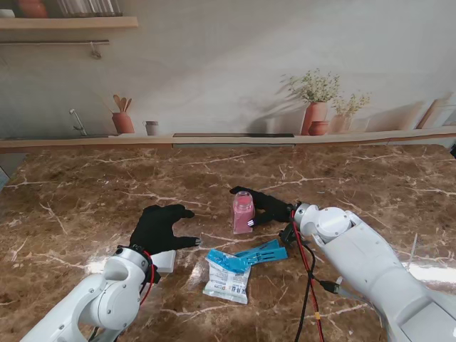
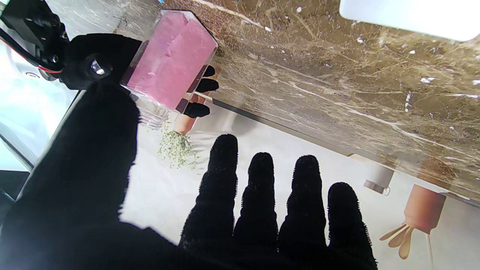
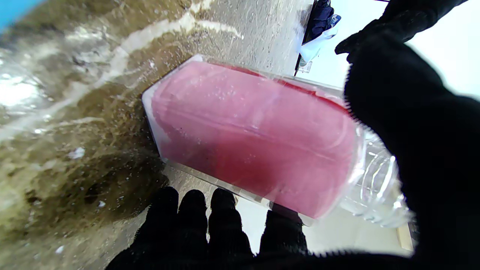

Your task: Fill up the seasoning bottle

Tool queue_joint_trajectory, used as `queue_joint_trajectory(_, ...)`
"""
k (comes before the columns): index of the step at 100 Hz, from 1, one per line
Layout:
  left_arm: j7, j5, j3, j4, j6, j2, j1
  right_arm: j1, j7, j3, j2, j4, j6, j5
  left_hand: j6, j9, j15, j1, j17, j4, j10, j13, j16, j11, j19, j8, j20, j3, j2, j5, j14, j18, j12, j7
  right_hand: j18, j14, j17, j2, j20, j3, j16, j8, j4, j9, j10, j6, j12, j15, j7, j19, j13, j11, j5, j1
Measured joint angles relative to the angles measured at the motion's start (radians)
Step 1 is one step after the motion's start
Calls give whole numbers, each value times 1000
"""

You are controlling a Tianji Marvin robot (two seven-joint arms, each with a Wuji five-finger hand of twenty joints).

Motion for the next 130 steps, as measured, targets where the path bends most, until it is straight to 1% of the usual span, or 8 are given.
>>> queue_joint_trajectory(34,-4,8,-1,-4,13,1,0,65,53,-8,-73,166,-65,29,0,0,0,0,0,0,0,0,0,0,-13,0,1,0,0,0,-1,-1,0,0,-68,-63,-13,6,2,-10,0,0,0,0,-15,-34,0,-23,30,-1,-10,-1,101,37)
queue_joint_trajectory(57,-5,9,-3,-7,17,1,1,89,107,10,-101,224,-78,32,0,0,0,0,0,0,0,0,0,0,-35,0,10,0,0,0,-1,-2,0,0,-85,-81,-29,36,2,-37,0,1,0,-1,-25,-81,0,-65,97,-38,-23,-18,210,65)
queue_joint_trajectory(60,-5,9,-4,-8,18,1,1,90,111,13,-104,229,-78,32,0,0,0,0,0,0,0,0,0,0,-37,0,11,0,0,0,-1,-4,0,0,-87,-83,-33,46,2,-48,0,4,0,-1,-26,-96,0,-72,119,-39,-23,-27,222,97)
queue_joint_trajectory(71,-4,7,-6,-8,22,1,2,96,131,14,-110,240,-78,33,0,0,0,0,0,0,0,0,0,0,-49,0,11,0,0,0,-1,-4,0,0,-98,-95,-47,60,2,-81,0,28,0,-1,-41,-132,0,-93,215,-64,-26,-39,349,129)
queue_joint_trajectory(86,5,10,-13,-8,23,0,6,102,144,5,-112,244,-75,32,0,4,0,0,0,0,0,0,0,0,-53,0,12,0,0,0,-1,-8,0,0,-111,-112,-54,62,3,-140,-11,23,0,0,-68,-151,0,-102,239,-78,-34,-29,459,164)
queue_joint_trajectory(103,9,11,-16,-8,23,0,10,102,126,-20,-105,224,-59,26,0,4,0,0,0,0,0,0,0,0,-63,0,23,0,0,0,-1,-9,0,0,-133,-137,-54,62,6,-177,-11,-13,0,11,-89,-177,-22,-102,280,-79,-34,37,491,166)
queue_joint_trajectory(117,12,11,-16,-8,23,0,11,105,127,-21,-107,226,-55,15,0,4,0,0,0,0,0,0,0,0,-63,0,26,0,0,0,-1,-9,0,0,-143,-148,-54,62,6,-181,-13,-42,0,11,-92,-180,-46,-102,282,-79,-34,37,492,166)
queue_joint_trajectory(130,16,10,-16,-8,23,0,11,118,136,-19,-118,251,-60,2,0,4,0,0,0,0,0,0,0,0,-63,0,35,0,0,0,-1,-9,0,0,-162,-170,-54,62,7,-181,-23,-49,0,11,-112,-193,-48,-103,286,-79,-34,37,492,166)
